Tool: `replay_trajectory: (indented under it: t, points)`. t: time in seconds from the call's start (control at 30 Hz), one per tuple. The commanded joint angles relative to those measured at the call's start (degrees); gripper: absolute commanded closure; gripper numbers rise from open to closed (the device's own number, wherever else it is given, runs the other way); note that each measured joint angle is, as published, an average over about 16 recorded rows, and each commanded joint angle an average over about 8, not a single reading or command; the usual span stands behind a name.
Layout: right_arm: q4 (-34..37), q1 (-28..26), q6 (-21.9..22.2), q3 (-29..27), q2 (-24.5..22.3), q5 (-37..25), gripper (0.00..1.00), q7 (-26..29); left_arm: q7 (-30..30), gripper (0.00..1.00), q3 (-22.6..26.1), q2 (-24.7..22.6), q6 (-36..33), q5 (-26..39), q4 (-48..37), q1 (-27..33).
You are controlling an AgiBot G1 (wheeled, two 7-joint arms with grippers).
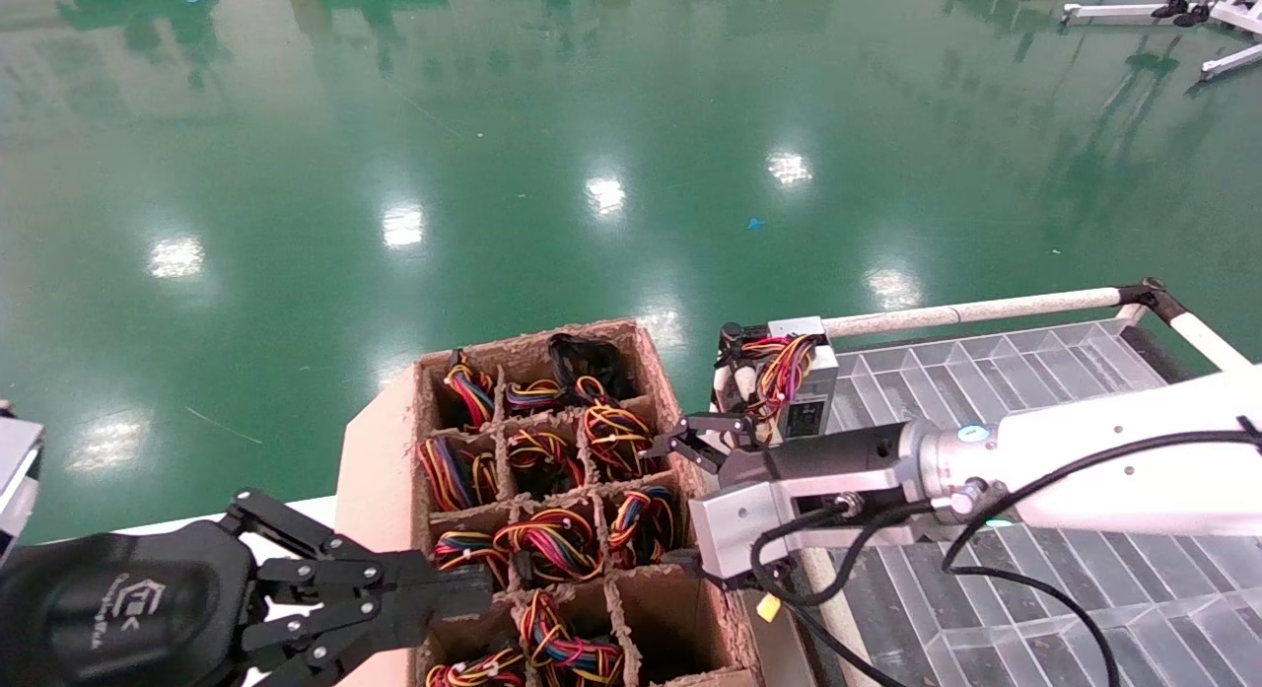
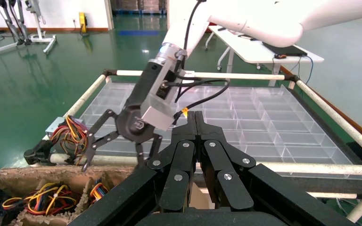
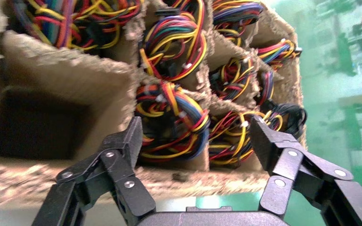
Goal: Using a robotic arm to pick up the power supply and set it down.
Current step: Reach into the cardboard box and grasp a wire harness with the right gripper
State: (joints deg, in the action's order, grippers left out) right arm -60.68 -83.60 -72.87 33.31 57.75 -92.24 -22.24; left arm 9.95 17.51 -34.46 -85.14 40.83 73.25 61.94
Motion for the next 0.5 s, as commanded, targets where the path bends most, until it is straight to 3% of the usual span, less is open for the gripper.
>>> replay_trajectory:
  t: [0.03, 0.5]
  points:
    - [1.5, -0.7, 0.2, 0.5, 1.2, -0.7, 1.00, -1.4, 0.0, 0.00, 0.0, 0.0, 0.0, 0.0, 0.0, 0.0]
    - [6.9, -3.2, 0.9, 2.9, 4.9, -4.5, 1.00, -5.0, 0.0, 0.00, 0.0, 0.0, 0.0, 0.0, 0.0, 0.0]
